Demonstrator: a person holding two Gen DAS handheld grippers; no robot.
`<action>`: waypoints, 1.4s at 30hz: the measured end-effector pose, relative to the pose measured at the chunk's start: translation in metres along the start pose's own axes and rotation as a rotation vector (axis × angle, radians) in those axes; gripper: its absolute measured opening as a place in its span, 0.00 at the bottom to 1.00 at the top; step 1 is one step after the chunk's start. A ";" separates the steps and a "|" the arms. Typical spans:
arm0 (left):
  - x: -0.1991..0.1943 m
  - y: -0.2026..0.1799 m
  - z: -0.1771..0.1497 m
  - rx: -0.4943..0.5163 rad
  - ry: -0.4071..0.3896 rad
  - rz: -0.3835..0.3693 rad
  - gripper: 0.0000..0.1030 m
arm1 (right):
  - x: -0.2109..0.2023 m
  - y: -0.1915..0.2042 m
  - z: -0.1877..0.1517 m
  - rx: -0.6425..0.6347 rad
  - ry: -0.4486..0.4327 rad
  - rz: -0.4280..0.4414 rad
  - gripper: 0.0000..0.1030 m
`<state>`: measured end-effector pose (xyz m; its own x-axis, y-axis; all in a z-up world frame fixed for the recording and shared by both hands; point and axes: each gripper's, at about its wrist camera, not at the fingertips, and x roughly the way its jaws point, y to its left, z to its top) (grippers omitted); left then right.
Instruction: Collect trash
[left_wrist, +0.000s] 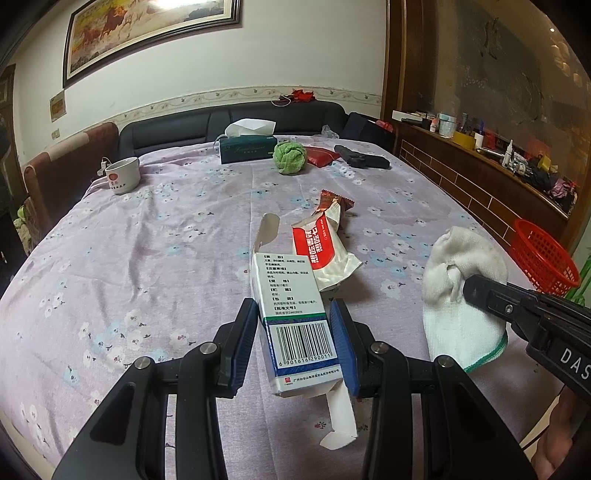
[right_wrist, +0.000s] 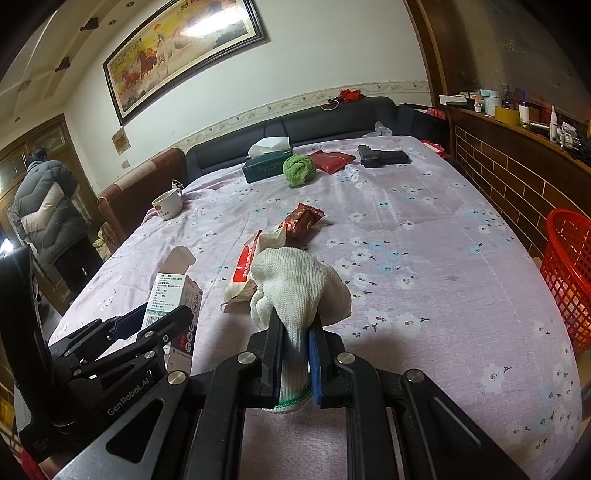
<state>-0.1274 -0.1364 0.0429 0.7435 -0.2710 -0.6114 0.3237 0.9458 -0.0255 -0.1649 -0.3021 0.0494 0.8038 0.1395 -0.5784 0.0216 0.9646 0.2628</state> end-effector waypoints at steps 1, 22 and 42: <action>0.000 0.000 0.000 0.000 0.001 0.000 0.38 | 0.000 0.000 0.000 0.002 0.001 -0.001 0.13; -0.001 -0.035 0.020 0.056 -0.002 -0.075 0.38 | -0.034 -0.061 0.012 0.126 -0.086 -0.050 0.13; 0.005 -0.134 0.060 0.176 0.026 -0.252 0.38 | -0.102 -0.167 0.014 0.255 -0.207 -0.183 0.13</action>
<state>-0.1316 -0.2758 0.0909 0.6124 -0.4864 -0.6231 0.5940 0.8033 -0.0434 -0.2428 -0.4806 0.0752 0.8755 -0.1033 -0.4721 0.3024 0.8790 0.3685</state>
